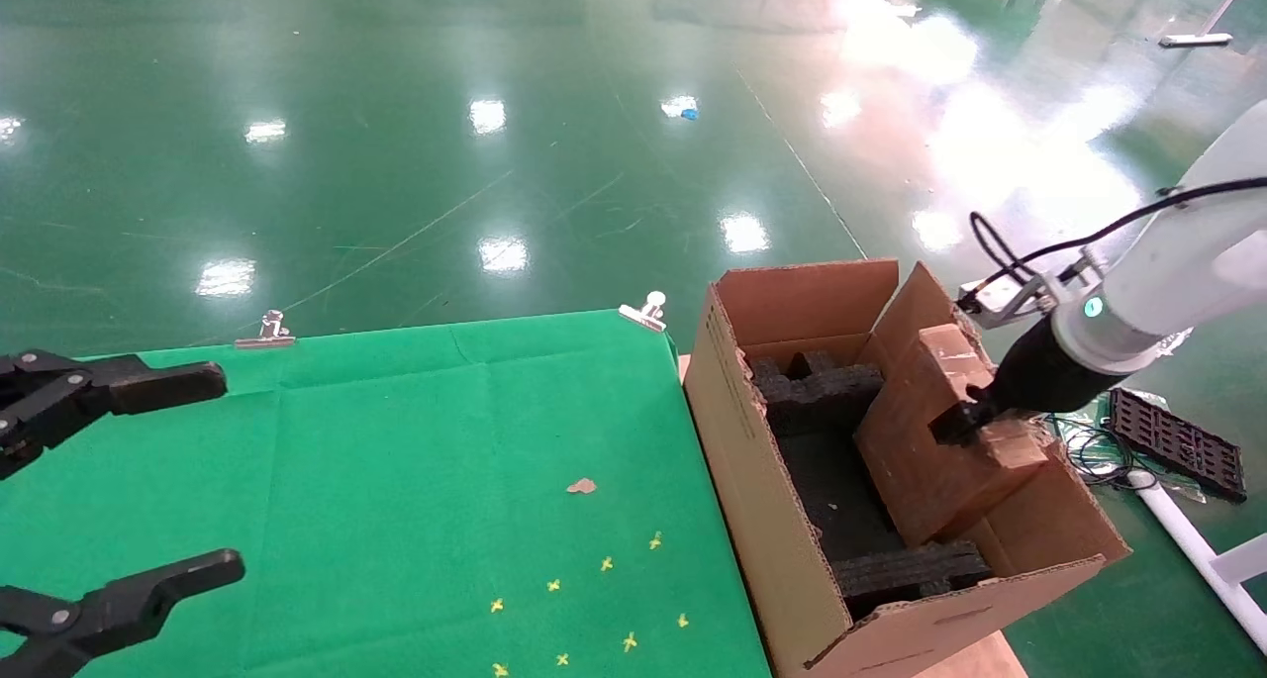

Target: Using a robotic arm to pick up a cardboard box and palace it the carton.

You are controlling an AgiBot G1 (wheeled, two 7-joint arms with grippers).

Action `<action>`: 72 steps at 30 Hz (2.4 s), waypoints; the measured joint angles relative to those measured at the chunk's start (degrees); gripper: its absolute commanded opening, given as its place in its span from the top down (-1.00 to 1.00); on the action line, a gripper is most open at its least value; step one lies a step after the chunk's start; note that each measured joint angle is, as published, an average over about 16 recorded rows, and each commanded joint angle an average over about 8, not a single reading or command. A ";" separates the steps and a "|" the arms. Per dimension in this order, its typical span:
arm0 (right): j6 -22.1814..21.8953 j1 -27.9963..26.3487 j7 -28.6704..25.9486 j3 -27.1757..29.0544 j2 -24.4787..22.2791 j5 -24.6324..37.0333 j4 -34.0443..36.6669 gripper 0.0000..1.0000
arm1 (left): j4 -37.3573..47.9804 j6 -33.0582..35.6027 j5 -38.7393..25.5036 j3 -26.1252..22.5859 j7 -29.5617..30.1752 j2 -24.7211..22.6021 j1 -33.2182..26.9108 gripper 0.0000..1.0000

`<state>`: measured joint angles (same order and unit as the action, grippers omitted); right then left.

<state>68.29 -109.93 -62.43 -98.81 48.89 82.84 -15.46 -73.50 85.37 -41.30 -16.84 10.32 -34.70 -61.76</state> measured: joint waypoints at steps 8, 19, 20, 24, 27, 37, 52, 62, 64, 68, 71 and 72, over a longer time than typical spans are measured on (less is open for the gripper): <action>-5.98 6.83 2.24 1.43 2.38 -2.44 3.23 1.00 | 0.00 -0.01 0.02 -0.03 -0.01 0.01 -0.01 -1.00; -9.98 12.28 8.05 3.73 3.39 -6.02 6.88 -0.47 | 0.00 -0.03 0.04 -0.06 -0.03 0.03 -0.01 -1.00; -10.00 12.46 8.54 3.89 3.40 -6.27 7.19 -0.72 | 0.00 -0.03 0.05 -0.07 -0.03 0.03 -0.01 -1.00; -9.65 12.83 10.20 4.39 3.49 -7.03 8.40 -1.00 | 0.00 -0.03 0.05 -0.08 -0.04 0.03 -0.02 -1.00; -9.13 12.87 11.07 4.58 3.65 -7.34 9.30 -1.00 | 0.00 -0.04 0.06 -0.09 -0.04 0.04 -0.02 -1.00; -7.98 12.43 12.73 4.71 4.47 -7.51 11.72 -1.00 | 0.00 -0.05 0.08 -0.12 -0.06 0.05 -0.03 -1.00; -7.01 10.65 13.71 4.47 5.60 -7.12 13.63 -1.00 | 0.00 -0.07 0.11 -0.17 -0.08 0.07 -0.04 -1.00; -5.47 5.00 15.56 4.81 5.35 -7.51 13.45 -1.00 | 0.00 -0.09 0.14 -0.20 -0.10 0.08 -0.04 -1.00; -4.93 3.53 16.14 5.00 5.09 -7.76 13.25 -1.00 | 0.00 -0.09 0.14 -0.20 -0.10 0.08 -0.05 -1.00; -3.71 1.42 17.37 5.52 4.41 -8.49 12.71 -1.00 | 0.00 -0.09 0.15 -0.22 -0.11 0.09 -0.05 -1.00; -3.01 0.99 18.13 5.96 3.90 -9.14 12.39 -1.00 | 0.00 -0.10 0.16 -0.23 -0.11 0.09 -0.05 -1.00; -2.86 1.12 18.33 6.08 3.76 -9.33 12.31 -1.00 | 0.00 -0.10 0.16 -0.23 -0.11 0.09 -0.05 -1.00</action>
<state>65.44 -108.81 -44.11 -92.72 52.65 73.51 -3.15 -73.50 85.27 -41.14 -17.06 10.21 -34.60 -61.81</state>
